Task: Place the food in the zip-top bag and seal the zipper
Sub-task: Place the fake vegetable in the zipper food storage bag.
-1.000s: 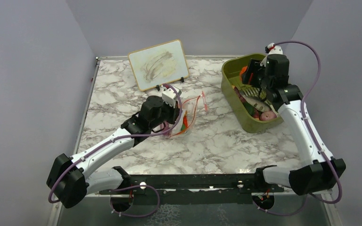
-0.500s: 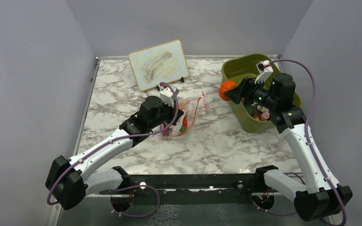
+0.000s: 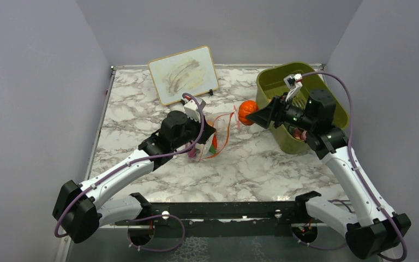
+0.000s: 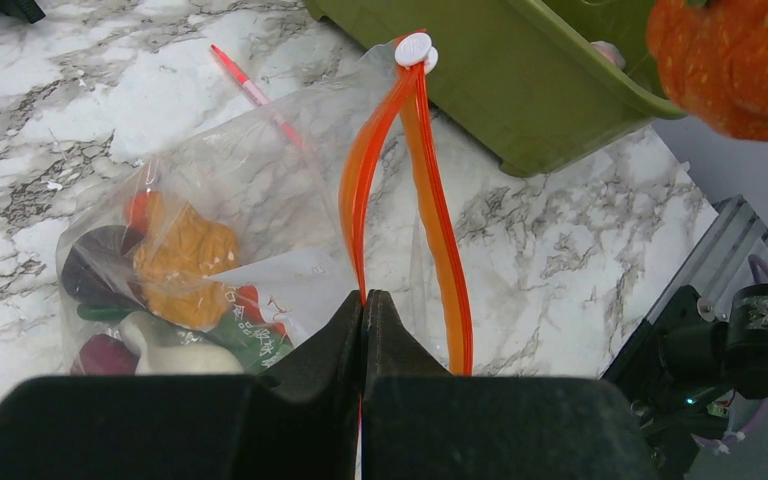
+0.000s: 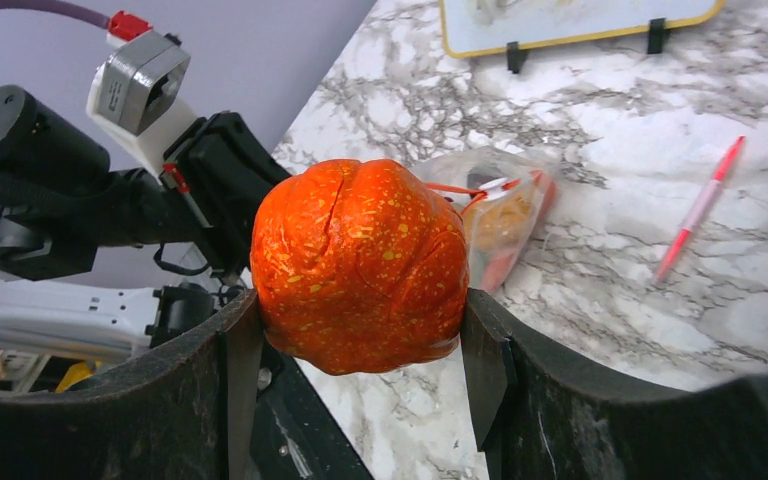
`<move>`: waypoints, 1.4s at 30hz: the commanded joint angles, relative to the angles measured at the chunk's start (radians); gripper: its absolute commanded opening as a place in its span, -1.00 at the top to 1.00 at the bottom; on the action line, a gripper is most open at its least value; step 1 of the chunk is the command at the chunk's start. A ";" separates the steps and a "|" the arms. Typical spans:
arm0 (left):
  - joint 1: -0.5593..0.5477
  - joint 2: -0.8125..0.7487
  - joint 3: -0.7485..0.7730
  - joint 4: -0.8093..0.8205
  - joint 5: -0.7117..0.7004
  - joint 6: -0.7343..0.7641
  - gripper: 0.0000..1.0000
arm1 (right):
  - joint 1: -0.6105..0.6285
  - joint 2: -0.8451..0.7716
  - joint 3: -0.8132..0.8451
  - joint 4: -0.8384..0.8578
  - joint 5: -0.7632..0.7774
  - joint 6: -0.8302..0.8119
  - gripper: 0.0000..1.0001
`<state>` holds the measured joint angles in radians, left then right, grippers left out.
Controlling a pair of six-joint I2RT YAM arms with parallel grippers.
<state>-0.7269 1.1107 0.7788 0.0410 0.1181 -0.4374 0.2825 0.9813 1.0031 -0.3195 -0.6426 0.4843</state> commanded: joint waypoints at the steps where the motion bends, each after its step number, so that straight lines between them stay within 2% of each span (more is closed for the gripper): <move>1: -0.002 -0.022 0.027 0.049 0.024 -0.024 1.00 | 0.052 0.015 -0.034 0.089 -0.021 0.046 0.13; 14: -0.002 -0.032 0.040 0.044 0.035 -0.044 1.00 | 0.261 0.126 -0.085 0.216 0.093 0.115 0.11; 30: -0.003 -0.050 0.071 -0.009 0.060 -0.043 1.00 | 0.288 0.202 -0.149 0.200 0.180 0.106 0.06; 38: -0.002 -0.040 0.083 -0.016 0.056 -0.030 1.00 | 0.294 0.235 -0.097 0.136 0.209 0.088 -0.17; 42: -0.002 -0.041 0.085 -0.020 0.055 -0.029 1.00 | 0.296 0.239 -0.074 0.111 0.216 0.085 -0.37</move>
<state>-0.7242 1.0798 0.8196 0.0048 0.1471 -0.4725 0.5697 1.2179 0.8711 -0.1856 -0.4614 0.5854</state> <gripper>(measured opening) 0.013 0.663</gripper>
